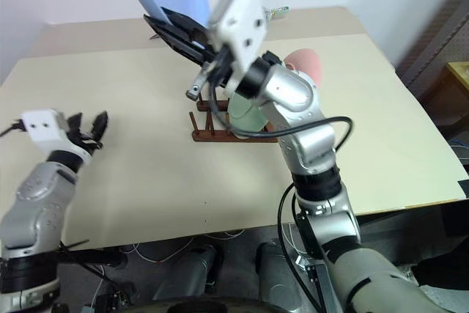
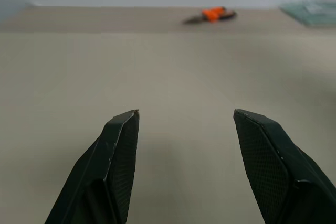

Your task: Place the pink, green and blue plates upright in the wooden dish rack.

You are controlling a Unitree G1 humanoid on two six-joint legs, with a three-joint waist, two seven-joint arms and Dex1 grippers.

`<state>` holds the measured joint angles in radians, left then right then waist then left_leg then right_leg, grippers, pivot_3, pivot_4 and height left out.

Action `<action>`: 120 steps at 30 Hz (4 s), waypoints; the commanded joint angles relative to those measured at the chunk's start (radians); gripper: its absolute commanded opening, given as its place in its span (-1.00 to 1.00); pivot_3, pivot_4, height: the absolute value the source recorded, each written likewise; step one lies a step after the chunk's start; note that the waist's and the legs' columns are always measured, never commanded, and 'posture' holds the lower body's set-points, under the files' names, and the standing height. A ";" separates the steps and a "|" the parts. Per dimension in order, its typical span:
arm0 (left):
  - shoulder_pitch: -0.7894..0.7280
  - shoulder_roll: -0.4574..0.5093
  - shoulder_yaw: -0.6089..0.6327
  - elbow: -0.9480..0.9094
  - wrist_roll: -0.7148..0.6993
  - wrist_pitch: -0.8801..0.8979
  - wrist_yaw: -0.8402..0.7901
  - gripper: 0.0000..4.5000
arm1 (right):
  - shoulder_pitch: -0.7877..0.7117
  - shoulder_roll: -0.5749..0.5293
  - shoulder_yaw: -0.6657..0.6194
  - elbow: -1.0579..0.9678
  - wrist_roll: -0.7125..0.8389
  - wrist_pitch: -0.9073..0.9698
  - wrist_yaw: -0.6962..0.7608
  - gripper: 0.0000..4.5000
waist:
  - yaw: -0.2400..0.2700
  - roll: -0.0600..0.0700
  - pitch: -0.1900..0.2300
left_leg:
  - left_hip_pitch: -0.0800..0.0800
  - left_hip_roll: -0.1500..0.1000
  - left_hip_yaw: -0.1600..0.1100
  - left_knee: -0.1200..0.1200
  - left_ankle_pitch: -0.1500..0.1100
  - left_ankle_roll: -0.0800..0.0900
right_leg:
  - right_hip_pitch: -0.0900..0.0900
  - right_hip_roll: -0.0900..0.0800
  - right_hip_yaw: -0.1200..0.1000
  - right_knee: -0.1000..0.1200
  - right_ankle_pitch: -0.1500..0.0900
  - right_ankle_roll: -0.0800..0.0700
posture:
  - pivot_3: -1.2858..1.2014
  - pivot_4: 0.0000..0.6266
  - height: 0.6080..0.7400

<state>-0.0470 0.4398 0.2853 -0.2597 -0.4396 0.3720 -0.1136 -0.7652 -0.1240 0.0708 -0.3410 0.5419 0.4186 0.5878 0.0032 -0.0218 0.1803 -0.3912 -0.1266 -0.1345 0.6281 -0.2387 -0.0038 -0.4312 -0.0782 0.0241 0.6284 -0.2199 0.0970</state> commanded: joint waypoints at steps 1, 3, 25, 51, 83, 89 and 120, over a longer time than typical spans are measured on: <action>0.017 -0.039 -0.053 -0.016 0.046 -0.061 -0.041 0.30 | 0.051 0.057 -0.063 -0.118 0.229 0.177 -0.140 -1.00 | 0.001 0.001 0.000 | 0.000 0.000 0.000 0.000 0.000 0.000 | 0.000 0.000 0.000 0.000 0.000 0.000 | 0.03 -0.52 1.00; 0.017 -0.061 -0.070 0.006 0.058 -0.078 -0.062 0.30 | 0.089 0.093 -0.074 -0.153 0.308 0.235 -0.221 -1.00 | 0.000 0.001 0.000 | 0.000 0.000 0.000 -0.001 0.000 0.000 | -0.001 0.000 0.000 0.001 0.000 0.000 | 0.03 -0.52 1.00; 0.050 -0.085 -0.129 0.002 0.109 -0.103 -0.229 0.30 | 0.173 0.185 -0.070 -0.105 0.575 0.404 -0.600 -1.00 | -0.016 0.003 0.001 | 0.000 0.001 0.001 -0.002 0.000 0.000 | -0.003 0.000 -0.001 0.001 0.000 -0.001 | 0.03 -0.52 1.00; 0.040 -0.112 -0.161 0.008 0.129 -0.126 -0.278 0.32 | 0.008 0.025 -0.006 0.024 0.328 0.369 -0.556 0.53 | -0.017 0.003 0.001 | -0.001 0.001 0.001 -0.002 0.000 0.000 | -0.003 0.000 -0.002 0.000 0.000 0.000 | 0.03 -0.52 1.00; 0.052 -0.002 -0.319 -0.036 0.121 -0.108 -0.558 0.32 | 0.436 -0.809 -0.024 -0.196 -0.238 0.071 0.179 -0.99 | 0.010 0.007 0.004 | -0.003 0.004 0.007 0.002 -0.004 0.007 | 0.003 -0.005 -0.006 -0.015 -0.002 -0.003 | 0.03 -0.52 1.00; 0.063 -0.010 -0.322 -0.048 0.128 -0.104 -0.548 0.32 | 0.376 -0.757 0.044 -0.128 -0.336 0.038 0.166 -0.99 | 0.011 0.007 0.004 | -0.003 0.004 0.007 0.002 -0.004 0.007 | 0.003 -0.005 -0.007 -0.015 -0.001 -0.002 | 0.03 -0.52 1.00; 0.074 -0.011 -0.346 -0.045 0.141 -0.109 -0.536 0.32 | 0.572 -0.863 -0.159 -0.252 -0.237 0.094 0.376 -0.99 | 0.027 0.007 0.004 | -0.002 0.004 0.008 0.003 -0.004 0.007 | 0.004 -0.005 -0.006 -0.015 -0.002 -0.003 | 0.03 -0.52 1.00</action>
<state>0.0290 0.4247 -0.0642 -0.2833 -0.2945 0.2751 -0.6416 -0.2028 -0.9719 -0.0363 -0.5833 0.3020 0.5144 0.9687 0.0305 -0.0144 0.1847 -0.3929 -0.1224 -0.1262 0.6309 -0.2430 0.0034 -0.4271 -0.0835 0.0180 0.6136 -0.2215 0.0939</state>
